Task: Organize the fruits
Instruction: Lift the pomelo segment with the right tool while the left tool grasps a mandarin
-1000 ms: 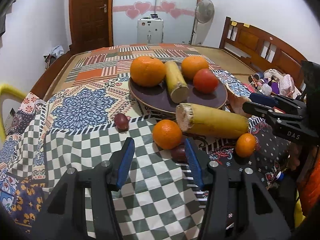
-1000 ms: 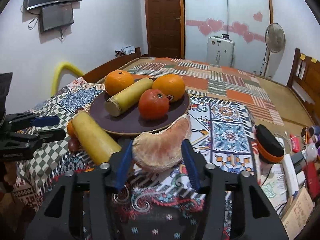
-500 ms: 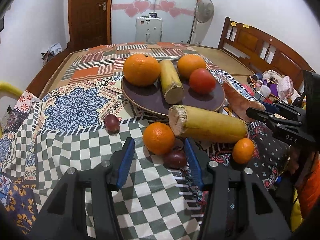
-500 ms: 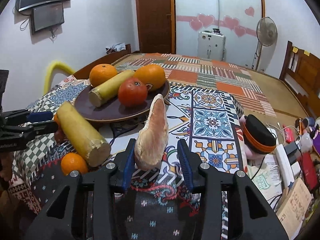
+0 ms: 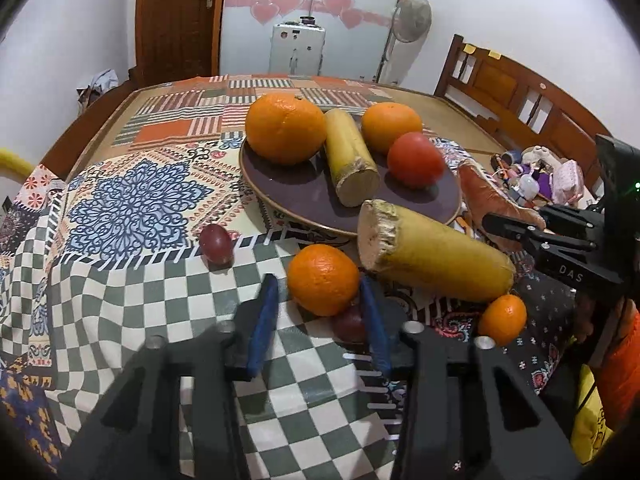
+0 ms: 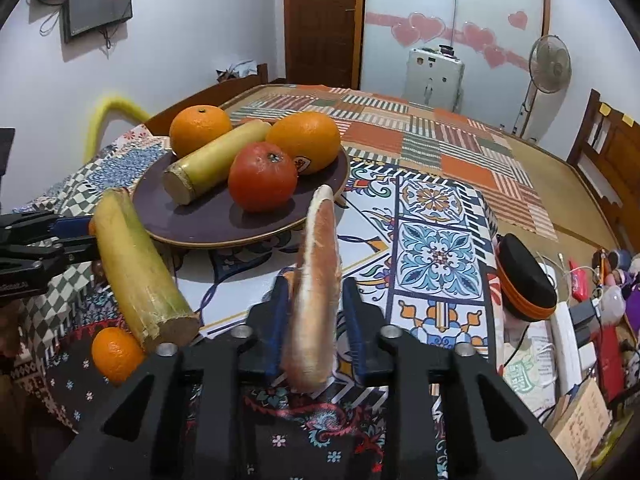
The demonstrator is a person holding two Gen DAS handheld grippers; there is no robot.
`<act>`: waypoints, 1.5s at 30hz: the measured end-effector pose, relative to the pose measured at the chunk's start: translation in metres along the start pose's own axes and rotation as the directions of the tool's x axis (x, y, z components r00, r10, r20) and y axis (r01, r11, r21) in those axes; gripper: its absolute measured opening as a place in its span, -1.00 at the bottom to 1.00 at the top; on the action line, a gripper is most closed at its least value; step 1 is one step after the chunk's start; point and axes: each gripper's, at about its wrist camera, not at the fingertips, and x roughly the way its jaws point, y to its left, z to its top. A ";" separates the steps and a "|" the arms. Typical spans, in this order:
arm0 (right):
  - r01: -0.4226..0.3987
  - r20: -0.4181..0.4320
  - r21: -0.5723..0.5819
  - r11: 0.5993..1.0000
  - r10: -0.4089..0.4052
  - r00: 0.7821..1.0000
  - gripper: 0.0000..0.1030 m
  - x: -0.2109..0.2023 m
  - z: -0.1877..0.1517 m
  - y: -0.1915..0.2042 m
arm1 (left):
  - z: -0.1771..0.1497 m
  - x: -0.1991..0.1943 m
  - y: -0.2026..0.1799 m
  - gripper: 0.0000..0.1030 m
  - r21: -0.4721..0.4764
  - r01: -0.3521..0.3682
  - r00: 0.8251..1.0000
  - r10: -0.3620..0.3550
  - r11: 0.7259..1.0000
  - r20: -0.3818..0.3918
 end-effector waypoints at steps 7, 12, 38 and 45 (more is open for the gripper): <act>-0.041 0.004 0.042 0.998 0.041 0.999 -0.63 -0.010 -0.006 -0.007 | 0.000 -0.016 0.011 -0.32 -0.005 -0.035 0.999 0.035 0.999 0.028; -0.042 0.003 0.059 0.997 0.042 0.999 -0.63 -0.020 -0.015 -0.012 | -0.004 -0.038 0.019 -0.32 0.013 -0.055 0.998 0.054 0.998 0.033; -0.032 -0.007 0.055 0.998 0.033 0.999 -0.56 -0.007 -0.005 -0.008 | -0.021 -0.039 0.026 -0.32 -0.014 -0.018 1.000 0.018 1.000 0.013; -0.051 0.072 0.044 0.998 0.047 0.996 -0.56 -0.021 0.017 -0.001 | 0.002 -0.046 0.015 -0.32 0.008 -0.016 0.997 0.015 1.000 0.070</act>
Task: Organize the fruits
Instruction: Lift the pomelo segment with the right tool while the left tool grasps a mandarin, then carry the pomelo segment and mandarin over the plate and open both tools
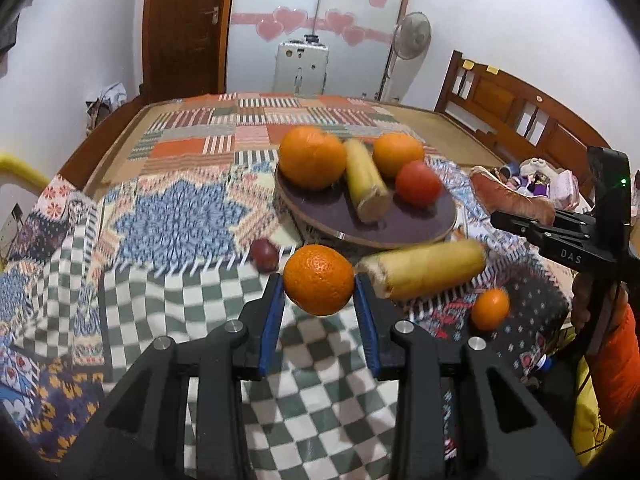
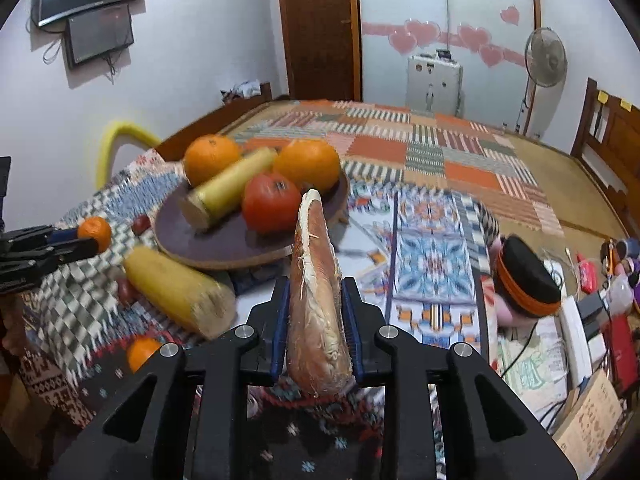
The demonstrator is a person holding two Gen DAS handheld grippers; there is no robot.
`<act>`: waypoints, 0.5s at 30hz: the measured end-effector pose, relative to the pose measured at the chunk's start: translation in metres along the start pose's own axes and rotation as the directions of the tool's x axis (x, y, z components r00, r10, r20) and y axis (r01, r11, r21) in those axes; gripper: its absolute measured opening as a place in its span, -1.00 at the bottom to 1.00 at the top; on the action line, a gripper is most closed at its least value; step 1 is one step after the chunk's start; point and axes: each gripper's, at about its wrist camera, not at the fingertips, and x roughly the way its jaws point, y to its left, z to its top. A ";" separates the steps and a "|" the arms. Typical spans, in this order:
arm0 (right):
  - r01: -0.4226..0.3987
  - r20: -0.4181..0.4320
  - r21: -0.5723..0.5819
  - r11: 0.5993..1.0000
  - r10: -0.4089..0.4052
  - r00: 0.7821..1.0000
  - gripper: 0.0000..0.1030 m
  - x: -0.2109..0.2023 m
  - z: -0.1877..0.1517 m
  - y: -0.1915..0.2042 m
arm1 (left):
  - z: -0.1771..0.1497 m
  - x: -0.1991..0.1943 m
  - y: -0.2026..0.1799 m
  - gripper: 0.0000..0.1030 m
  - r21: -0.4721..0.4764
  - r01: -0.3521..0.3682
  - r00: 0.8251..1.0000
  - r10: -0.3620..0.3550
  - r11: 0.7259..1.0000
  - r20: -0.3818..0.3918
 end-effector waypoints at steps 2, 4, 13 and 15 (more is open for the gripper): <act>-0.006 0.019 -0.004 1.000 0.006 1.000 -0.56 -0.001 0.007 0.004 | 0.007 -0.001 -0.003 -0.32 0.007 0.001 1.000 -0.001 1.000 0.017; -0.012 0.037 -0.011 1.000 0.013 0.999 -0.56 -0.001 0.015 0.009 | 0.014 0.000 -0.006 -0.32 0.014 0.003 1.000 -0.003 1.000 0.031; -0.023 0.075 -0.040 0.999 0.026 0.997 -0.56 0.013 0.043 0.025 | 0.042 0.021 -0.002 -0.32 -0.005 0.005 0.999 -0.005 1.000 0.049; -0.027 0.082 -0.037 0.999 0.030 0.996 -0.56 0.018 0.050 0.027 | 0.047 0.028 0.000 -0.32 -0.005 0.002 0.999 -0.001 1.000 0.050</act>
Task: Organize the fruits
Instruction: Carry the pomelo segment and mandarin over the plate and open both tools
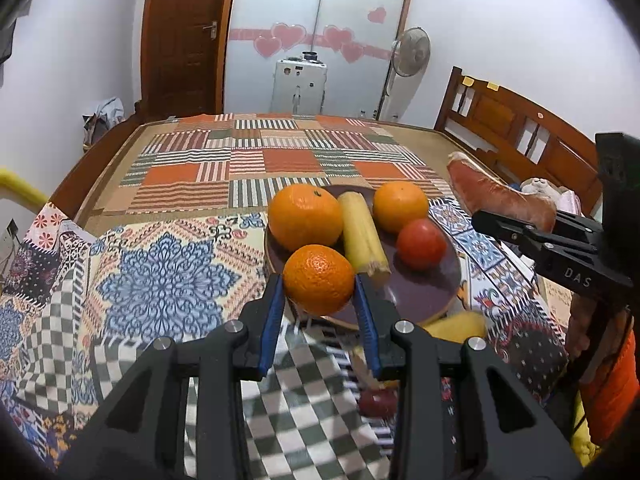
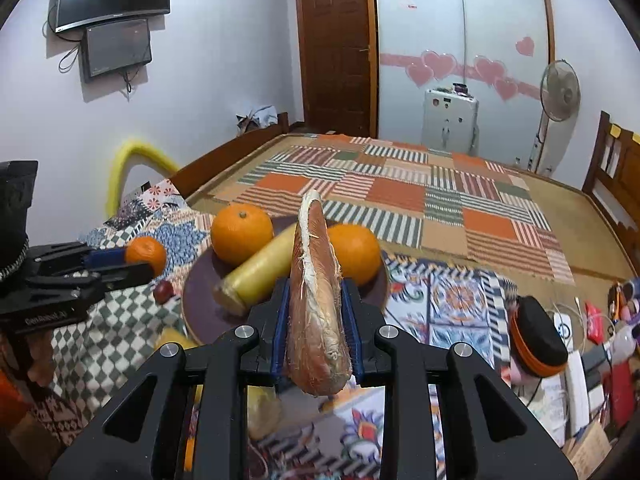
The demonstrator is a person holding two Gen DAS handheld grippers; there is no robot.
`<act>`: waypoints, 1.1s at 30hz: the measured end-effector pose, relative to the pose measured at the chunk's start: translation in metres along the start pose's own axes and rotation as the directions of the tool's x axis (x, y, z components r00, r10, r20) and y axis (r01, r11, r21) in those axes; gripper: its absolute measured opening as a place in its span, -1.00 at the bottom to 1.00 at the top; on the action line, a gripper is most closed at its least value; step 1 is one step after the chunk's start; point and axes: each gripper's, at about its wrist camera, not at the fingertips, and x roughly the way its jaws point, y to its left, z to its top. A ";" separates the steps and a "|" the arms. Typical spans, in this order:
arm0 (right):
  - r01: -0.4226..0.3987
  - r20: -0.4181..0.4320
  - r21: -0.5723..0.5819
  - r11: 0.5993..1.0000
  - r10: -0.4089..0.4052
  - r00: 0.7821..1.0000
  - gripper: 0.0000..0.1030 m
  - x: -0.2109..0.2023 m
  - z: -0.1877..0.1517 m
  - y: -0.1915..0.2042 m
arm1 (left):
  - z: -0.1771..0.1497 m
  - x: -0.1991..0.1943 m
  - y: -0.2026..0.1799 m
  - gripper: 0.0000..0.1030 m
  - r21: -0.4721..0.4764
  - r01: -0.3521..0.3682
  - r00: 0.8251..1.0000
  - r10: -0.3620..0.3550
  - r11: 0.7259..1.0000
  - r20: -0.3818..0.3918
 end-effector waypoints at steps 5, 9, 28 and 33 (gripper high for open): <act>0.002 0.005 0.008 1.000 -0.002 1.000 -0.56 0.012 0.011 0.003 | 0.008 0.014 0.001 -0.32 0.003 -0.013 1.000 0.013 1.000 -0.002; 0.015 -0.010 0.000 1.000 -0.015 1.000 -0.56 0.026 0.017 0.006 | 0.011 0.029 0.002 -0.32 0.007 -0.017 1.000 0.017 1.000 -0.016; 0.041 -0.132 -0.031 0.999 -0.045 0.990 -0.56 0.067 0.020 0.017 | 0.015 0.054 -0.002 -0.31 0.010 -0.028 0.998 0.028 1.000 -0.063; 0.025 -0.161 -0.040 0.999 -0.031 0.986 -0.55 0.069 0.017 0.021 | 0.016 0.059 -0.004 -0.31 0.006 -0.027 0.997 0.027 1.000 -0.073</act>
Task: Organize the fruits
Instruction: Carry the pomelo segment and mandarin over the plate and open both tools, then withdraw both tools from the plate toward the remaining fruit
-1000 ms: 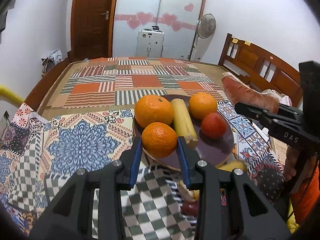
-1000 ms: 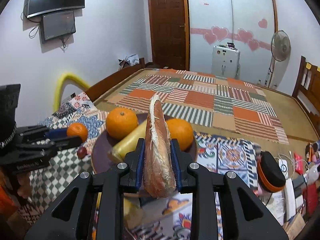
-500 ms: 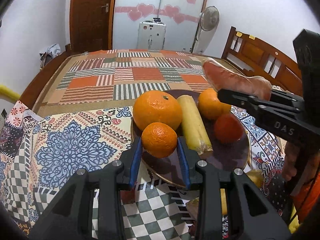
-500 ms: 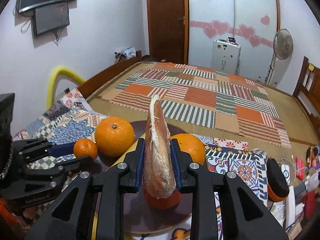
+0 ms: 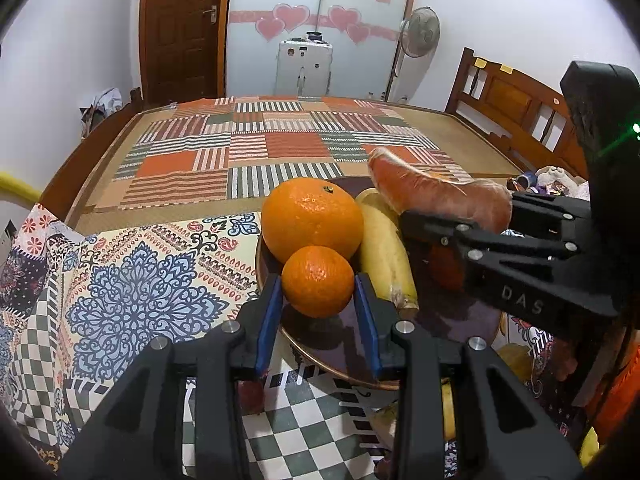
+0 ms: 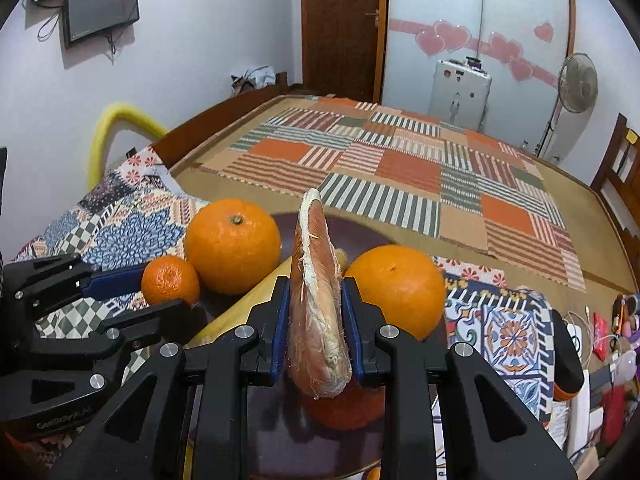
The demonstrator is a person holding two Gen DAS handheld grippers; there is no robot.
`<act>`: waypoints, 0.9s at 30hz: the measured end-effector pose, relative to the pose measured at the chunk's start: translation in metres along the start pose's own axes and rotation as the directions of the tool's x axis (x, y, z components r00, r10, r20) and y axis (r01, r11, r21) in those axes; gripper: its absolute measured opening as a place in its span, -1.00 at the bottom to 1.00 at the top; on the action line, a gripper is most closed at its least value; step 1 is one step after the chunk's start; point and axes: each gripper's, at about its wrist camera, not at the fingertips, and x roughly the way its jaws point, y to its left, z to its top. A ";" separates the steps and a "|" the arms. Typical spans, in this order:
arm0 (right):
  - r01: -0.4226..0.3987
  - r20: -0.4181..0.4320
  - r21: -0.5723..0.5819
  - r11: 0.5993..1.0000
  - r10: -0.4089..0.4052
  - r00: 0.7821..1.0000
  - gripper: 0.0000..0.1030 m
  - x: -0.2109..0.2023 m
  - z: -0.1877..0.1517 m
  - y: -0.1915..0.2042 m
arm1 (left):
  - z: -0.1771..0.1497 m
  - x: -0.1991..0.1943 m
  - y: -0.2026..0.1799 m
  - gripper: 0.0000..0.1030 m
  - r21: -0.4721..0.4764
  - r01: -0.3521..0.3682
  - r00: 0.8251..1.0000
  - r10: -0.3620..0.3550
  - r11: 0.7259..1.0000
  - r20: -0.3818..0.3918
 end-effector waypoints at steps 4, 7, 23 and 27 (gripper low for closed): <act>-0.011 -0.002 0.004 1.000 0.011 1.000 -0.54 -0.002 0.000 0.002 | -0.001 0.003 0.001 -0.31 -0.003 0.002 1.000 -0.002 1.000 -0.010; -0.025 0.013 0.008 1.000 0.025 1.000 -0.37 -0.009 0.001 0.001 | 0.001 0.004 0.002 -0.30 -0.009 0.005 1.000 -0.006 1.000 -0.013; -0.019 0.116 -0.029 0.999 0.022 0.993 -0.08 -0.063 -0.015 0.005 | -0.016 -0.037 0.005 -0.22 0.010 0.011 1.000 -0.011 1.000 0.027; -0.015 0.131 -0.021 1.000 0.017 0.991 -0.07 -0.076 -0.023 -0.001 | -0.021 -0.051 0.003 -0.22 0.022 0.008 1.000 -0.008 1.000 0.025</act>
